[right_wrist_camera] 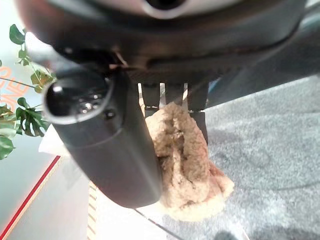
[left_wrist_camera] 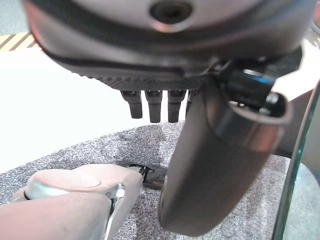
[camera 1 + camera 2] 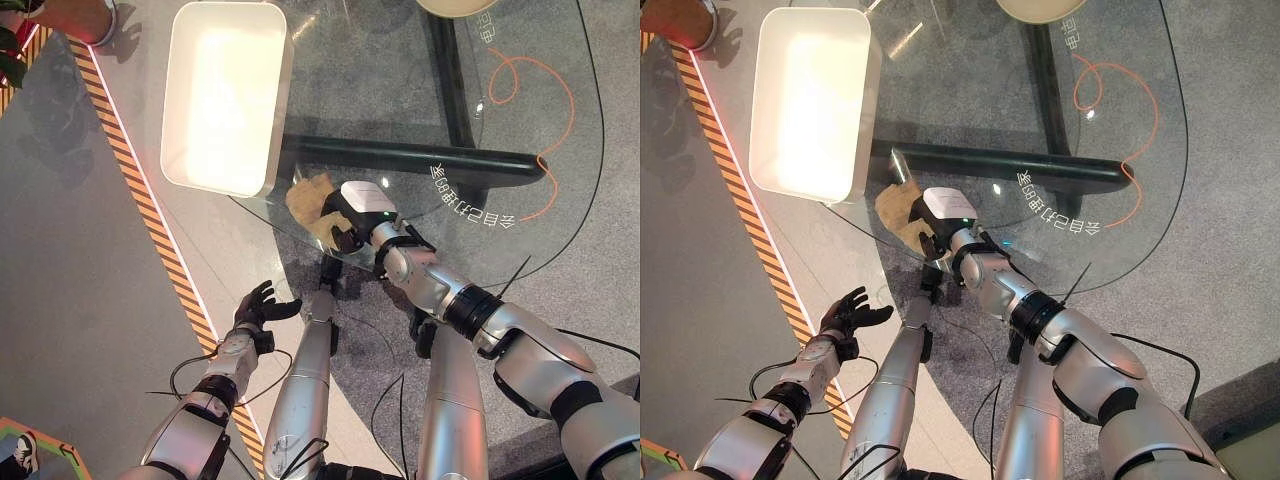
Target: Wipe the table with a cloth and put it in the basket.
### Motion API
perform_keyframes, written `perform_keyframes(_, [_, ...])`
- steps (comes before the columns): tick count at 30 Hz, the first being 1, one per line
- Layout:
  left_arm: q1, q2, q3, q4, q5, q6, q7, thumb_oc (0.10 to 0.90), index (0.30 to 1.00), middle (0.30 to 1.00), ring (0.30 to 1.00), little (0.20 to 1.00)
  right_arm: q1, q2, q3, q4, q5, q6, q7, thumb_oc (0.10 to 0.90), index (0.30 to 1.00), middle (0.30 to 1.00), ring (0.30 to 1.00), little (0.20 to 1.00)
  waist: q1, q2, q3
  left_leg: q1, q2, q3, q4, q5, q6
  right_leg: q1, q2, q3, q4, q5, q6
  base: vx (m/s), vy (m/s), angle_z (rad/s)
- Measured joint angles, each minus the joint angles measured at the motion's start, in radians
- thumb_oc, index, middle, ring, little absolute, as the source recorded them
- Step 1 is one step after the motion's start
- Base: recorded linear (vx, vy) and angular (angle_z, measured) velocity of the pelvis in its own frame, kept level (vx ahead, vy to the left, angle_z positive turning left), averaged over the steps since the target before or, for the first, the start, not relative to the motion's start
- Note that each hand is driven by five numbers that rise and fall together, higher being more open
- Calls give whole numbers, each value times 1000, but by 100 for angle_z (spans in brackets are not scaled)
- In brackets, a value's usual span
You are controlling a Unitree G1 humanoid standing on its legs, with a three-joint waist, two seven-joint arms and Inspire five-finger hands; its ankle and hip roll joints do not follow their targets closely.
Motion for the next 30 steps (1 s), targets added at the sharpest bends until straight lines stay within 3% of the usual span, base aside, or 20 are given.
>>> perform_keyframes(3, [1, 0, -6, 9, 0, 0, -4, 800, 900, 900, 900, 900, 0, 19, -4, 45, 1, -19, -54, 100, 300, 300, 300, 200, 0, 0, 0, -6, -2, 0, 10, -25, 20, 4, -2, -4, -17, 9, -4, 0, -1, -1])
perform_keyframes(10, [2, 6, -32, 25, 0, -3, -5, 800, 900, 900, 900, 900, -3, 10, -10, 134, 5, -85, -215, 100, 300, 300, 300, 200, 7, 1, -1, -19, -5, 1, 20, -7, 11, 2, -5, -4, -19, 11, 6, 1, -2, 0])
perform_keyframes(15, [2, 14, -32, 19, -1, -5, -4, 800, 900, 900, 900, 900, -12, -3, -98, 151, 23, -91, -361, 100, 300, 300, 300, 200, 13, 1, -1, -48, -5, 1, 24, -19, 18, -20, -8, -8, -34, 17, -1, 0, 0, 0])
perform_keyframes(20, [-3, 24, -32, -2, -7, -2, -4, 800, 900, 900, 900, 900, -49, -84, -179, 171, 76, -89, -485, 100, 300, 300, 300, 200, -3, 0, 0, -90, -27, 4, 66, -14, 30, -26, -21, -3, -49, 33, 37, 0, -2, 4])
perform_keyframes(25, [-5, 70, -32, -13, -15, -3, -3, 800, 900, 900, 900, 900, -91, -128, -267, 249, 111, -95, -554, 100, 300, 300, 300, 200, -4, -4, 2, -90, -35, 4, 52, 1, 36, -29, -31, -2, -49, 31, 44, 0, -4, 4])
perform_keyframes(30, [-5, 92, -32, -12, -27, -2, -4, 800, 900, 900, 900, 900, -89, -145, -353, 328, 133, -152, -585, 100, 300, 300, 300, 200, -27, -17, 9, -90, -34, 4, 54, 1, 36, -28, -29, -2, -49, 33, 44, 0, 0, 0])
